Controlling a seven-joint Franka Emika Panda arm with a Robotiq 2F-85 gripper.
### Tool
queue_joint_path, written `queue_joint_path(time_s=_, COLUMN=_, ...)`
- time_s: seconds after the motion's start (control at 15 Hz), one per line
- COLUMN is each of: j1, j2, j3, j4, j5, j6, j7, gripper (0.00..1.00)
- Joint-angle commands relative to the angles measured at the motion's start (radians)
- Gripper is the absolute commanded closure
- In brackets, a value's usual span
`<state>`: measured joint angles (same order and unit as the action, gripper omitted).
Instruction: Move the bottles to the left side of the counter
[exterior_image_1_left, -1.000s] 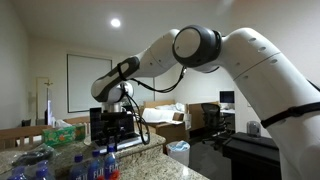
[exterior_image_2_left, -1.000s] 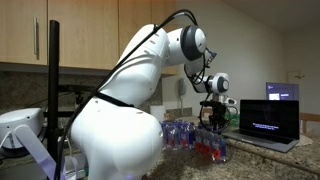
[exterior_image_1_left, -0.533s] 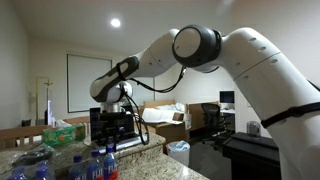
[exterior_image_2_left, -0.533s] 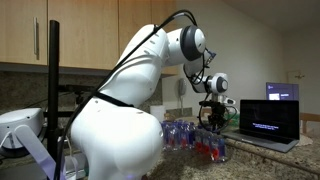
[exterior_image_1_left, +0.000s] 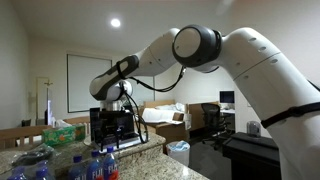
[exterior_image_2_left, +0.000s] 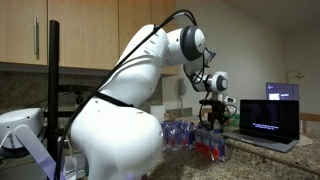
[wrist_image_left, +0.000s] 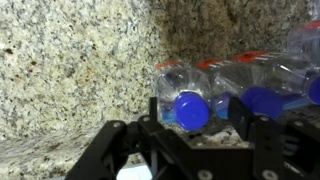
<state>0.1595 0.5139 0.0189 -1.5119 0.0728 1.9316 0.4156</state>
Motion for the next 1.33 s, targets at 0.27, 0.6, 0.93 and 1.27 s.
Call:
queue_joint_path(time_s=0.27, j1=0.002, j2=-0.159, j3=-0.014, j4=-0.112, j5=-0.051, j6=0.02, j7=-0.004, gripper=0.0)
queue_joint_path(time_s=0.6, j1=-0.059, j2=-0.379, j3=-0.024, j4=-0.3, j5=-0.032, j6=-0.013, j7=-0.087, gripper=0.0)
queue_joint_path(time_s=0.93, j1=-0.16, j2=-0.529, j3=-0.068, j4=-0.484, j5=-0.037, j6=-0.042, j7=-0.353, gripper=0.0)
queue_joint_path(time_s=1.27, j1=-0.234, j2=-0.561, j3=-0.124, j4=-0.587, j5=-0.084, j6=-0.02, j7=-0.602, gripper=0.0)
